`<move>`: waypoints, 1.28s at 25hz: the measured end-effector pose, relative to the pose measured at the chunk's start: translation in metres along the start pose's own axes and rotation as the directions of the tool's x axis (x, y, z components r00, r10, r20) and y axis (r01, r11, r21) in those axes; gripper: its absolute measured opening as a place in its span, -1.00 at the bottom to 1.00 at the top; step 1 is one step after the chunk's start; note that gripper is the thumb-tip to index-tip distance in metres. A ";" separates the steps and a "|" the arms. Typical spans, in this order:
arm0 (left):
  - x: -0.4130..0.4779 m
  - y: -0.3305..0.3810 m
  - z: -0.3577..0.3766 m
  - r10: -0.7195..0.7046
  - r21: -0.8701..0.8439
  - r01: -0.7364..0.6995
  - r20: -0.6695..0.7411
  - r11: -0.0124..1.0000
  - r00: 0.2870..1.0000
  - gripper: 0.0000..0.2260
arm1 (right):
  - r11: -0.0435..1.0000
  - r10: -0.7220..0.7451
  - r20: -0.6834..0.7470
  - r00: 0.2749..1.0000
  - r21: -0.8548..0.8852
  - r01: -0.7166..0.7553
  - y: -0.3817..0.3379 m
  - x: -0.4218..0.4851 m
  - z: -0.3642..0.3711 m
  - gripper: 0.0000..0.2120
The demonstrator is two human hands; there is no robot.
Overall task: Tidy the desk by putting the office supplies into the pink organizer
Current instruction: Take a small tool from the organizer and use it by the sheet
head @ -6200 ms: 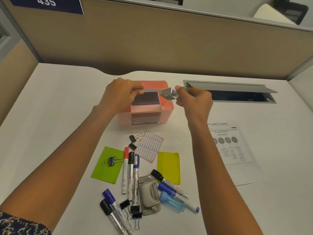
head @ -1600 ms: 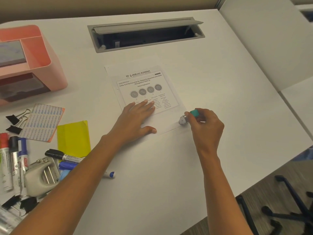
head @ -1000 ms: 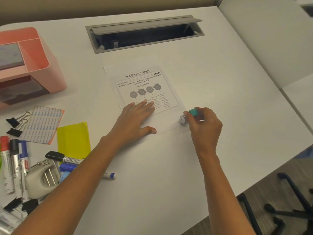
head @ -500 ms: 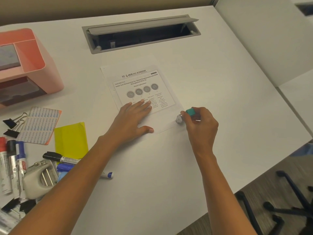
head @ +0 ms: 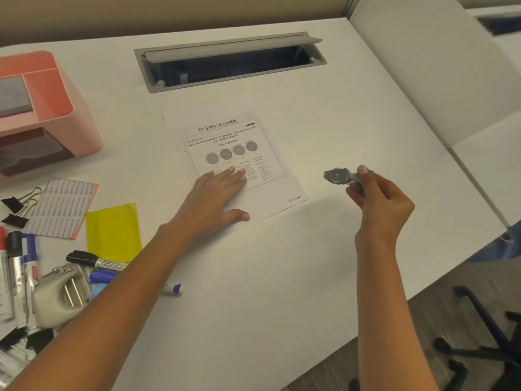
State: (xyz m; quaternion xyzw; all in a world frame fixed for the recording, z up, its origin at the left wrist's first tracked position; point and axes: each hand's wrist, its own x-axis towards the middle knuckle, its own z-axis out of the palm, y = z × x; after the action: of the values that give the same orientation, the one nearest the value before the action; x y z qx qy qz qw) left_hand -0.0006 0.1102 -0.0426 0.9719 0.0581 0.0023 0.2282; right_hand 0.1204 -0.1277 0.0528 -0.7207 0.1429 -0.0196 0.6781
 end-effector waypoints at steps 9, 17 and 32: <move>0.001 0.001 -0.001 -0.002 0.000 0.002 0.004 1.000 1.000 -0.20 | 0.881 0.292 0.125 0.948 0.350 -0.317 0.006 -0.008 -0.011 -0.87; 0.001 0.003 -0.003 -0.003 -0.037 0.004 0.011 0.999 1.000 -0.26 | 0.830 0.352 0.213 0.911 0.379 -0.409 0.005 -0.016 -0.001 -0.85; -0.037 -0.008 -0.027 -0.167 -0.100 0.159 -0.074 0.982 0.983 -0.29 | 0.798 0.331 0.338 0.881 0.399 -0.453 -0.022 -0.045 0.040 -0.85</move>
State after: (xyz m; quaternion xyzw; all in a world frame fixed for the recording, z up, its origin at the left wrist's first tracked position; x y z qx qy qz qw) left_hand -0.0389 0.1245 -0.0214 0.9512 0.1467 0.0262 0.2704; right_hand 0.0904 -0.0772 0.0788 -0.4869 0.1942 0.1796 0.8324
